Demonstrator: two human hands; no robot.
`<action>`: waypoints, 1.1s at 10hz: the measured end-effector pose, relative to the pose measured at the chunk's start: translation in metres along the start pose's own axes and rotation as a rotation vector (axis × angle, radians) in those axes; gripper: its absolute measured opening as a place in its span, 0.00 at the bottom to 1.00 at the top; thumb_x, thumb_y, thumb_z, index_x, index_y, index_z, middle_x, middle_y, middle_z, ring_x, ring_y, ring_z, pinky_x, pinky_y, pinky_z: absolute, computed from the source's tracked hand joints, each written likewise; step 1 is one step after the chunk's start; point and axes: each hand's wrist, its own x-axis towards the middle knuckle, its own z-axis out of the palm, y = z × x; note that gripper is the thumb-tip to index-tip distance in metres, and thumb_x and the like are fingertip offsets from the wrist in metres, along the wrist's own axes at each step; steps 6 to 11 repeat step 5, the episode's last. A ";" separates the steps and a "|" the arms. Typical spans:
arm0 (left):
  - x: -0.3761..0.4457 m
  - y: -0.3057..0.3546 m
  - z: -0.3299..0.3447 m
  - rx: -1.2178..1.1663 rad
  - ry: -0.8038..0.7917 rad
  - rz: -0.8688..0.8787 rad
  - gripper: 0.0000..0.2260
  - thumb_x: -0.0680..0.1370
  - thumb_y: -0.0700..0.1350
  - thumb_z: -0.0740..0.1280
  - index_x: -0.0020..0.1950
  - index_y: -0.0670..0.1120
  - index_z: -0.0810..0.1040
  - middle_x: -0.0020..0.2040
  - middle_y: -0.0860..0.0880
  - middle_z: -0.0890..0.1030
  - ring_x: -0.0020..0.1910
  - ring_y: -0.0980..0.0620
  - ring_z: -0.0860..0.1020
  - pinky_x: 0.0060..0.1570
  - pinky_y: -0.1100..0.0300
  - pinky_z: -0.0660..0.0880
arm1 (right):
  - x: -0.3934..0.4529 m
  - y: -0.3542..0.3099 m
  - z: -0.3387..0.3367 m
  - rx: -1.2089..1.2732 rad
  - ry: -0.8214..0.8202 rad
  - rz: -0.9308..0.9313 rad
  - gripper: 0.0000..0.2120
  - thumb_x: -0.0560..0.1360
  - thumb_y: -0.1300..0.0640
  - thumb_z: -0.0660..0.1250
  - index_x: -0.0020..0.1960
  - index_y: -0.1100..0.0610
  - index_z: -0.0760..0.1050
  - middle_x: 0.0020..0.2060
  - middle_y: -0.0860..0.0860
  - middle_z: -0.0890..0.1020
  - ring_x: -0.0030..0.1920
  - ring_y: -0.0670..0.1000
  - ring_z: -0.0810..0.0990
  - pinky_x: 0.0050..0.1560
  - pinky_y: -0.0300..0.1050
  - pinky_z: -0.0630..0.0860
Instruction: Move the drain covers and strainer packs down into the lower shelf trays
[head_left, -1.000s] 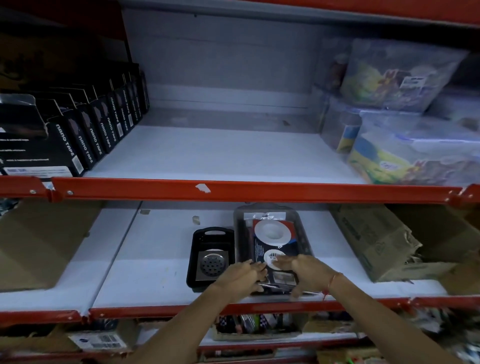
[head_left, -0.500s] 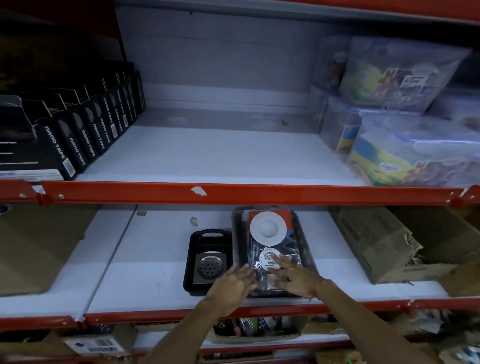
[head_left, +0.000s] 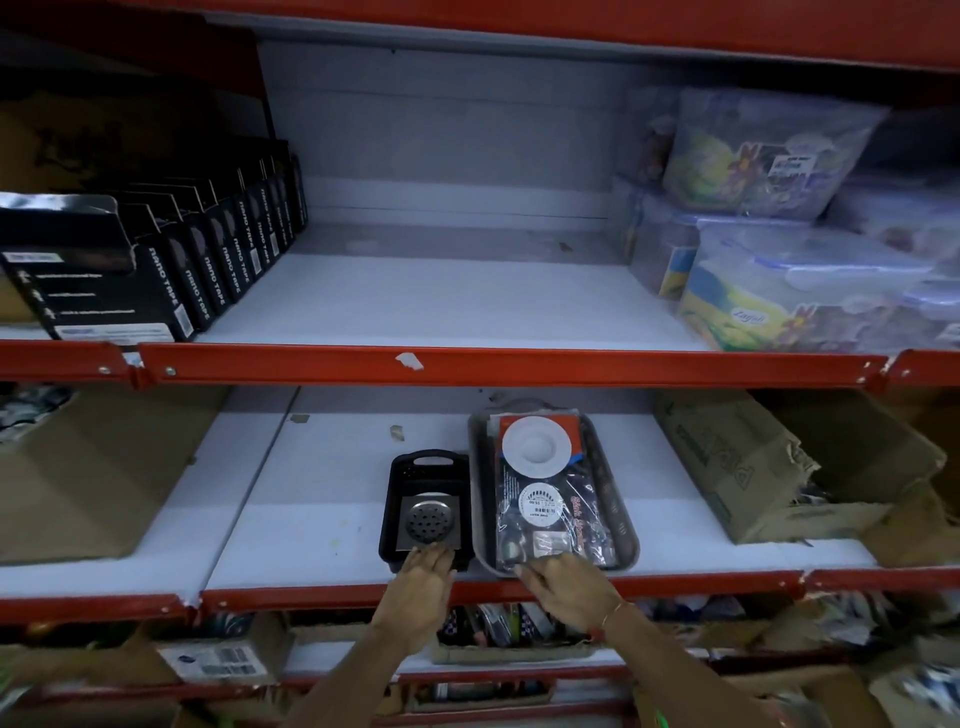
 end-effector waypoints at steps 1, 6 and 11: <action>-0.015 0.004 0.011 0.024 -0.010 0.019 0.53 0.64 0.62 0.16 0.77 0.42 0.58 0.77 0.45 0.62 0.77 0.49 0.58 0.76 0.57 0.49 | -0.013 -0.004 0.003 -0.031 0.015 -0.043 0.22 0.81 0.44 0.46 0.66 0.51 0.70 0.25 0.48 0.66 0.40 0.54 0.81 0.56 0.46 0.75; -0.026 0.043 -0.103 0.107 0.479 0.186 0.31 0.83 0.53 0.38 0.65 0.41 0.76 0.66 0.45 0.78 0.67 0.48 0.74 0.74 0.59 0.56 | -0.034 -0.055 -0.100 -0.030 0.403 -0.146 0.18 0.80 0.49 0.54 0.63 0.55 0.74 0.63 0.52 0.78 0.62 0.53 0.75 0.59 0.46 0.71; -0.026 0.043 -0.103 0.107 0.479 0.186 0.31 0.83 0.53 0.38 0.65 0.41 0.76 0.66 0.45 0.78 0.67 0.48 0.74 0.74 0.59 0.56 | -0.034 -0.055 -0.100 -0.030 0.403 -0.146 0.18 0.80 0.49 0.54 0.63 0.55 0.74 0.63 0.52 0.78 0.62 0.53 0.75 0.59 0.46 0.71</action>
